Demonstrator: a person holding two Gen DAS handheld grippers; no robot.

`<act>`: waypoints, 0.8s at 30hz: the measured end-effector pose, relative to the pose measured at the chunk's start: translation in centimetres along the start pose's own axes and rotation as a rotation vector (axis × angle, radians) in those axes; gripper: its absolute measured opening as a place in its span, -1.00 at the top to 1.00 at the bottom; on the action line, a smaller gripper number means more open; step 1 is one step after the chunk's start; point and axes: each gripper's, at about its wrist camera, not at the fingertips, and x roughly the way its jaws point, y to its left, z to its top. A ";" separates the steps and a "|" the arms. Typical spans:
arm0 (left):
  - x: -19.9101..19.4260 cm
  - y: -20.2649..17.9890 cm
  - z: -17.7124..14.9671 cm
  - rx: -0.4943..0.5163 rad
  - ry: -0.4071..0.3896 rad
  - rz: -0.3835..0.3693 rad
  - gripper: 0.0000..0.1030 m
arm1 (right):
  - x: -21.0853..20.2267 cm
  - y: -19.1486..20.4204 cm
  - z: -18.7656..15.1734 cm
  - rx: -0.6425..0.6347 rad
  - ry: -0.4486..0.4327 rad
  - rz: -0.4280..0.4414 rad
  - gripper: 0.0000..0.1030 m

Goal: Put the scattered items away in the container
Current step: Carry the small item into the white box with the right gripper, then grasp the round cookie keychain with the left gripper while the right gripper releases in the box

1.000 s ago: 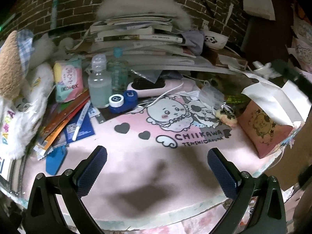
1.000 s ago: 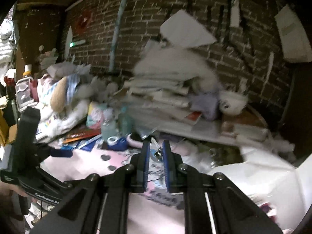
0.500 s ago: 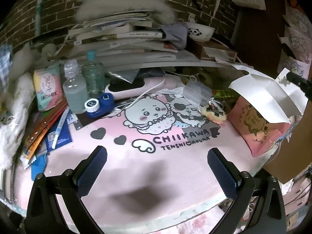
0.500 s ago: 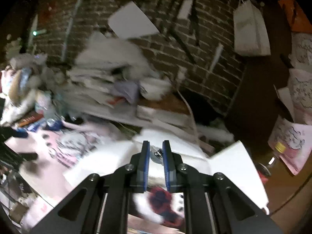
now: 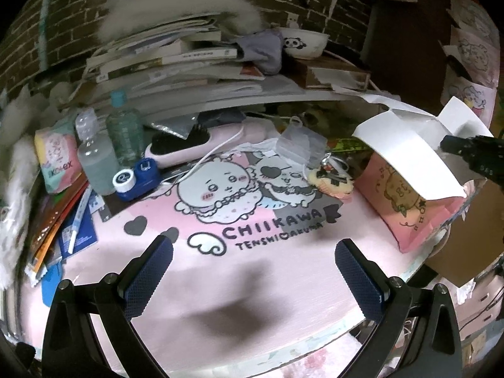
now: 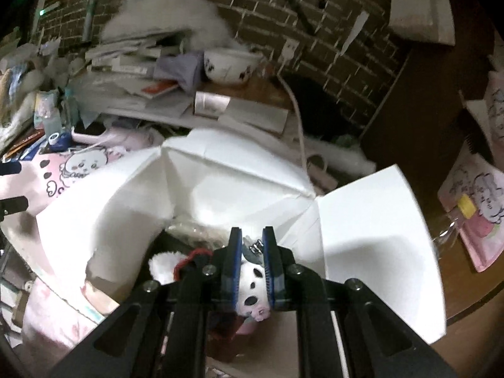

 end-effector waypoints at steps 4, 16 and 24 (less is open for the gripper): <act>-0.6 -1.2 0.9 0.027 -0.024 -0.005 -1.00 | 0.8 -0.1 -0.1 0.005 0.029 0.009 0.79; 0.6 -3.7 2.2 0.047 -0.011 -0.048 -1.00 | -0.1 -0.6 -0.9 0.071 -0.052 0.087 -0.03; 5.2 -4.8 2.3 0.078 0.047 -0.096 -0.99 | -3.2 -0.7 -0.8 0.142 -0.191 0.236 -0.26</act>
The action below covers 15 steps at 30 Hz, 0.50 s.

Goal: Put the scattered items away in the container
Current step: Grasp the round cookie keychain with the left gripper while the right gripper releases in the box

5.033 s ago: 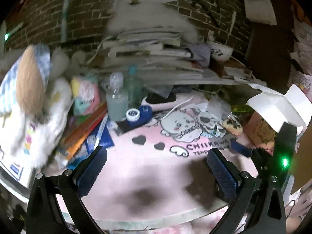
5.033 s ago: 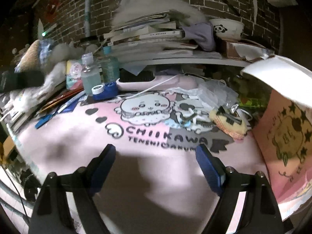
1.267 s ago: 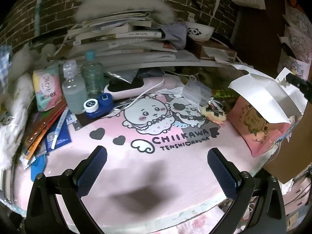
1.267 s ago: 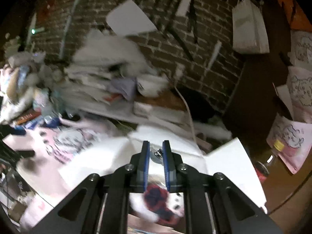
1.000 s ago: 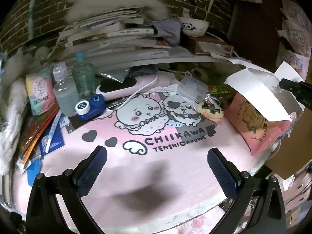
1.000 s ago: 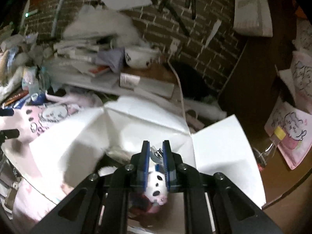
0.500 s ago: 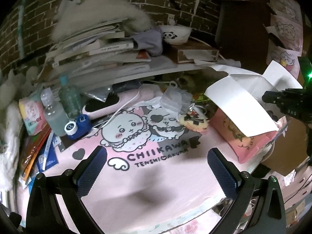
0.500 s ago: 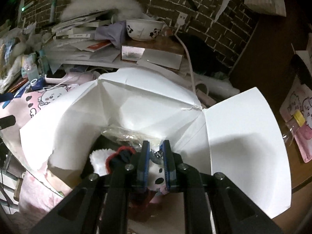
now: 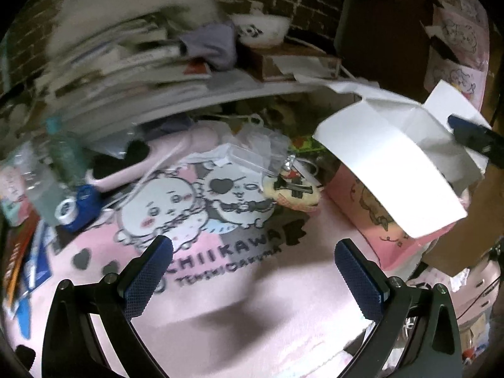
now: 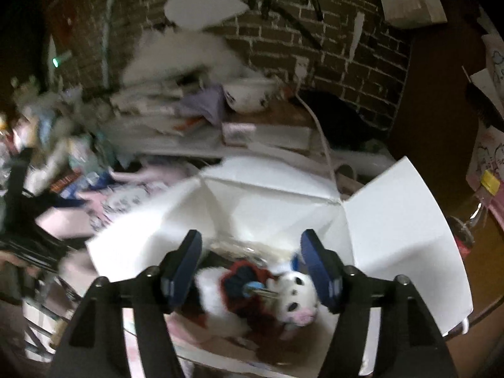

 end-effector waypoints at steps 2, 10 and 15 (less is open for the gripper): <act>1.6 -0.4 0.4 0.016 0.025 -0.031 -0.99 | -0.6 0.2 0.1 0.017 -0.021 0.038 -0.27; 5.7 -2.5 2.4 0.074 0.047 -0.143 -0.98 | -2.2 0.3 0.2 0.048 -0.062 0.100 -0.29; 7.4 -3.8 3.2 0.117 0.070 -0.198 -0.98 | -2.6 -0.2 0.0 0.061 -0.059 0.091 -0.30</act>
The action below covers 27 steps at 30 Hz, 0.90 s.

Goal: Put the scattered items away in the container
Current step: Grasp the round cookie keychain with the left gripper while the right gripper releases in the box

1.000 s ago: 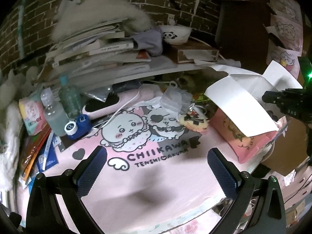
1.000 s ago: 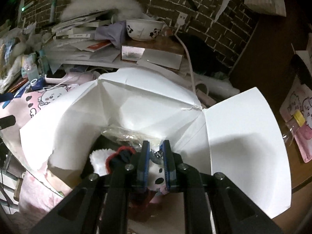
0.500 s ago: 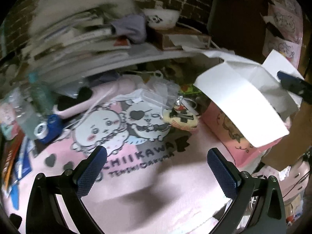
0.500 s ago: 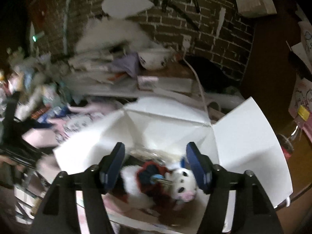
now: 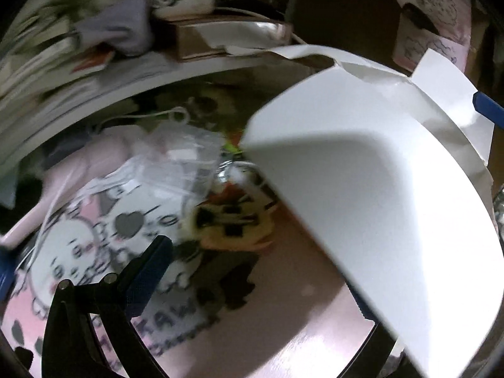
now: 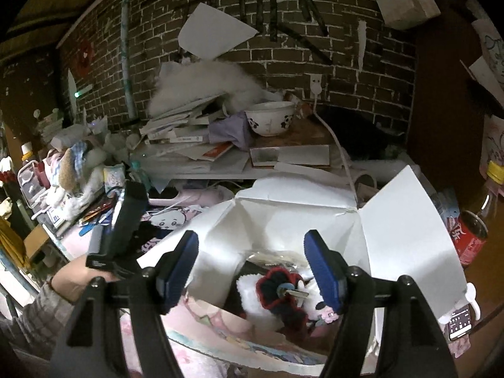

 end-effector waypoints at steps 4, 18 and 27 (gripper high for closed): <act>1.3 0.2 0.6 -0.003 0.019 0.009 -0.90 | -0.2 -0.6 -0.1 0.017 0.007 -0.006 -0.30; 1.4 0.7 -0.1 0.002 0.030 -0.011 0.29 | -0.4 -0.7 -0.4 0.026 0.013 -0.002 -0.31; -0.9 1.3 -1.3 -0.010 -0.004 -0.026 0.37 | -0.2 0.0 -0.5 0.026 0.018 0.006 -0.31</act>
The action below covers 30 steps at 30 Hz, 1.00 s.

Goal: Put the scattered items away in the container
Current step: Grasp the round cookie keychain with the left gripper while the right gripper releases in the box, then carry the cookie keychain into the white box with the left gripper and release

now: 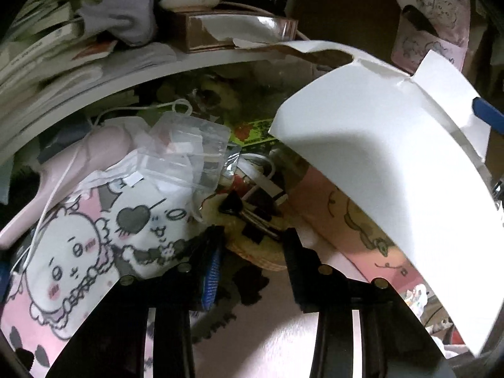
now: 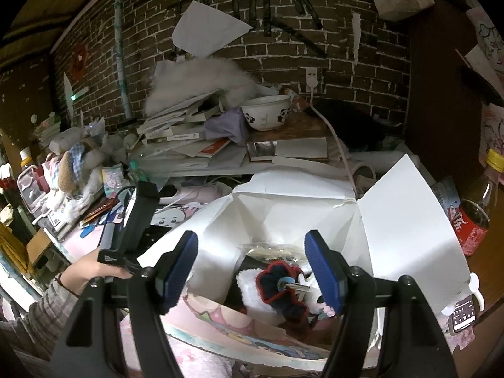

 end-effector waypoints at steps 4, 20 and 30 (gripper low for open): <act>-1.9 1.2 -0.4 -0.016 -0.025 0.008 0.37 | 0.4 0.7 0.2 -0.003 0.003 0.007 -0.31; -13.0 3.5 -1.6 -0.086 -0.192 0.037 0.37 | 1.8 3.4 0.1 0.000 0.018 0.049 -0.32; -15.3 -0.8 0.9 0.009 -0.252 -0.019 0.37 | 1.3 3.7 0.1 -0.009 -0.060 -0.035 -0.56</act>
